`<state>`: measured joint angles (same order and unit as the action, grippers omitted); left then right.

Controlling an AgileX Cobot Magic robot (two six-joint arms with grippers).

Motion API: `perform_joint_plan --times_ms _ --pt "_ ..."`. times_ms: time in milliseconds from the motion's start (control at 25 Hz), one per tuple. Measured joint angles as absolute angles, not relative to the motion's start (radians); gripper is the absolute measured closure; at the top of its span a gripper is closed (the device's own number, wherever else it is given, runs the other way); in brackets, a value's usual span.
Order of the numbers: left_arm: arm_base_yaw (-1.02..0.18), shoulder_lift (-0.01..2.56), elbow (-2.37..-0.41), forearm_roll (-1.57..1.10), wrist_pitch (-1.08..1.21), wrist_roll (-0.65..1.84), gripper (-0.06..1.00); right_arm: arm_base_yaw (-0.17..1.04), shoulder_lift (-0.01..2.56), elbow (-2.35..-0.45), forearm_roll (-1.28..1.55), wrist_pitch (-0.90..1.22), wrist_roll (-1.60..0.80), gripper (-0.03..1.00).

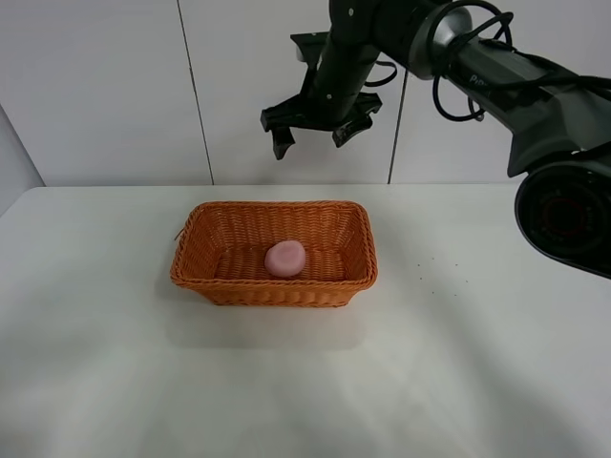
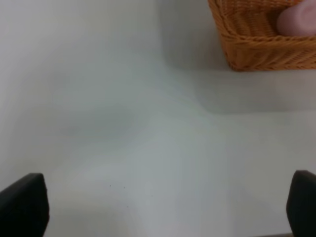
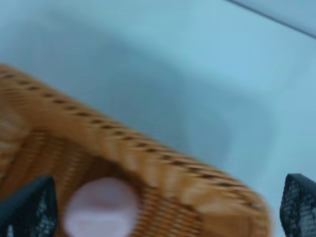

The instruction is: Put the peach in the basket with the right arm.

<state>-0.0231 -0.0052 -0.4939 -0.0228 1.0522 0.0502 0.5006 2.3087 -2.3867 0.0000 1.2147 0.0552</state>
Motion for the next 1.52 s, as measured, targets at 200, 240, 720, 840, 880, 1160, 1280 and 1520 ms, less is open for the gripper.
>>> perform_joint_plan --times_ms 200,240,720,840,880,1160,1280,1520 --pt "-0.023 -0.005 -0.494 -0.023 1.052 0.050 -0.04 0.353 2.309 -2.387 -0.017 1.215 0.043 0.27" --pt "-0.023 -0.005 -0.494 -0.023 1.052 0.050 -0.04 0.318 2.309 -2.387 -0.020 1.215 0.043 0.27" --pt "-0.023 -0.005 -0.494 -0.023 1.052 0.050 -0.04 0.073 2.309 -2.356 -0.032 1.218 0.043 0.27" --pt "-0.023 -0.005 -0.494 -0.023 1.052 0.050 -0.04 0.071 2.304 -2.339 -0.032 1.218 0.042 0.27" --pt "-0.023 -0.005 -0.494 -0.023 1.052 0.050 -0.04 0.071 2.296 -2.326 -0.031 1.218 0.042 0.27" --pt "-0.023 -0.005 -0.494 -0.023 1.052 0.050 -0.04 0.071 2.106 -2.070 -0.030 1.216 0.042 0.27" --pt "-0.023 -0.005 -0.494 -0.023 1.052 0.050 -0.04 0.072 1.953 -1.892 -0.028 1.214 0.042 0.27" --pt "-0.023 -0.005 -0.494 -0.023 1.052 0.050 -0.04 0.072 1.565 -1.486 -0.014 1.216 0.042 0.27"
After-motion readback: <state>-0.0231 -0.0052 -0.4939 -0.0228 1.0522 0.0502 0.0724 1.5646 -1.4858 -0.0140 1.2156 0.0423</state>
